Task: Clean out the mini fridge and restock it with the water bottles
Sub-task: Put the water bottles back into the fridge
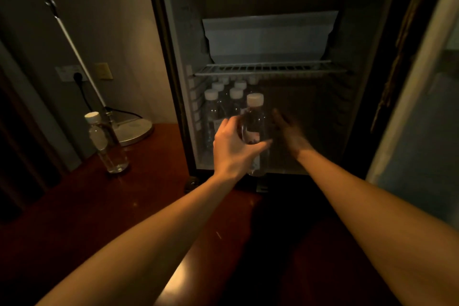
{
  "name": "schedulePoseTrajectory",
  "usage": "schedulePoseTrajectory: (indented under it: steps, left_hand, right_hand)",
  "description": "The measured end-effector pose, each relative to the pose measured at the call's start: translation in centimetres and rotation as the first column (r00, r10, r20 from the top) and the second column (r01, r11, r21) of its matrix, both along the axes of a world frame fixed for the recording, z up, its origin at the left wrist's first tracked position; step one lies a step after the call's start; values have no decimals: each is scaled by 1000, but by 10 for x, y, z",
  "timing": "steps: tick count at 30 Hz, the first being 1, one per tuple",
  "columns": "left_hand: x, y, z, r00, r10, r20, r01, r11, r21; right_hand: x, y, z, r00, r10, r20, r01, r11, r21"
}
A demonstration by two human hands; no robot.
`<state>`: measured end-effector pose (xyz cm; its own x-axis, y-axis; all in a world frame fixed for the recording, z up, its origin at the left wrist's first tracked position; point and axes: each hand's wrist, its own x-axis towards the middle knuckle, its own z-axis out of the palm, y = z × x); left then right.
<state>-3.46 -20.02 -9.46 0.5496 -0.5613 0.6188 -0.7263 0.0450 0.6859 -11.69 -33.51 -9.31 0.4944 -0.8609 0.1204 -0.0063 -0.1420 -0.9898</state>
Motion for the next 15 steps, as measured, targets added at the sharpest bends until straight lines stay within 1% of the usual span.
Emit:
schedulePoseTrajectory:
  steps: [2, 3, 5, 7, 8, 9, 12, 15]
  left_hand:
    - [-7, -16, 3, 999, 25, -29, -25, 1000, 11]
    - [-10, -24, 5, 998, 41, -58, -40, 999, 9]
    - [-17, -39, 6, 988, 33, -152, -32, 999, 9]
    - [-23, -52, 6, 978, 15, -209, -14, 1000, 8]
    - [-24, -59, 4, 978, 9, -210, -6, 1000, 17]
    - [-24, -64, 3, 981, 9, -196, -1, 999, 39]
    - [-23, -78, -1, 986, 9, -165, 12, 992, 124]
    - [-18, -79, -5, 986, -43, -159, 65, 989, 136]
  right_hand:
    - [-7, -1, -3, 997, -36, 64, 34, 999, 25]
    - [-11, 0, -4, 996, -64, 57, 62, 997, 37]
    - [-15, -2, -9, 998, -61, 17, 61, 998, -23]
    - [-17, -1, -11, 994, -50, -101, 36, 990, -140]
    - [-17, -3, -12, 987, -72, -141, 47, 984, -172]
    - [-15, -5, -12, 985, -96, -144, 68, 980, -187]
    - [-6, -13, -10, 992, -119, -48, 108, 978, -181]
    - [6, -29, -9, 992, -123, -33, 114, 973, -202]
